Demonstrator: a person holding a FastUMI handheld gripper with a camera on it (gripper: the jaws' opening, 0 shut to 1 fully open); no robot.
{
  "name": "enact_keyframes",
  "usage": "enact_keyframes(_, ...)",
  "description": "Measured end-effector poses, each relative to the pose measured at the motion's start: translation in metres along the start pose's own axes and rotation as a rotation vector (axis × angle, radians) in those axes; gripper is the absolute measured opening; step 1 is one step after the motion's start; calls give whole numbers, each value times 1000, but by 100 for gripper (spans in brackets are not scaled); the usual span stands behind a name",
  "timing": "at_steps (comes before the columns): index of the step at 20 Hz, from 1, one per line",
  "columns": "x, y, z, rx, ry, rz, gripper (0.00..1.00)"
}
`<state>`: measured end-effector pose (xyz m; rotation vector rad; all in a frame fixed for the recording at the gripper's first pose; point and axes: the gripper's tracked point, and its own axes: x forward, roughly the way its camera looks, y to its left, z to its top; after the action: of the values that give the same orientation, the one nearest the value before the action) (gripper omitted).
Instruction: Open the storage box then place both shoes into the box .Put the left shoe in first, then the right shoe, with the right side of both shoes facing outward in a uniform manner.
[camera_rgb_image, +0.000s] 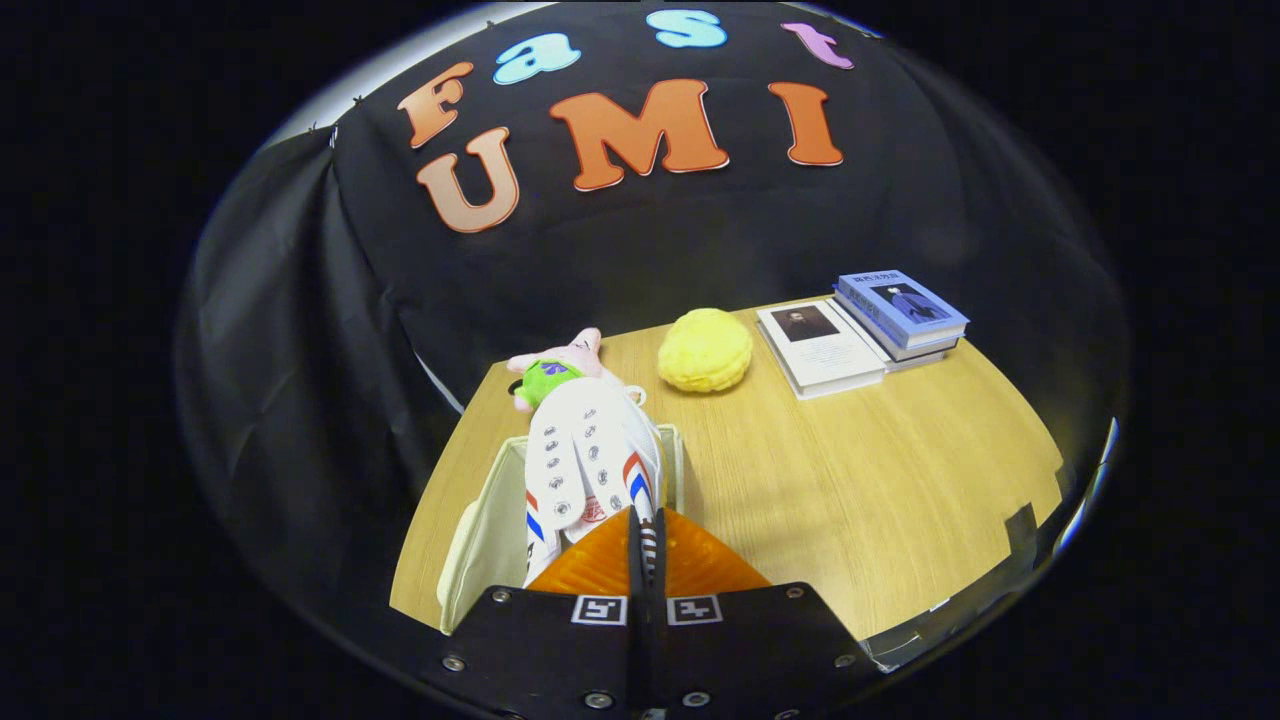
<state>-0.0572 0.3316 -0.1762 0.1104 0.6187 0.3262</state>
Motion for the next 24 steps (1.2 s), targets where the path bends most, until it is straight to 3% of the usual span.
enact_keyframes(9,31,5,-49,-40,85,-27,0)
enact_keyframes(11,32,7,-58,-55,100,-21,4)
enact_keyframes(12,27,17,-52,-33,75,15,10)
enact_keyframes(13,22,23,-38,-24,40,37,23)
enact_keyframes(17,17,14,-4,-105,-34,20,97)
enact_keyframes(24,8,-12,67,-124,-140,19,99)
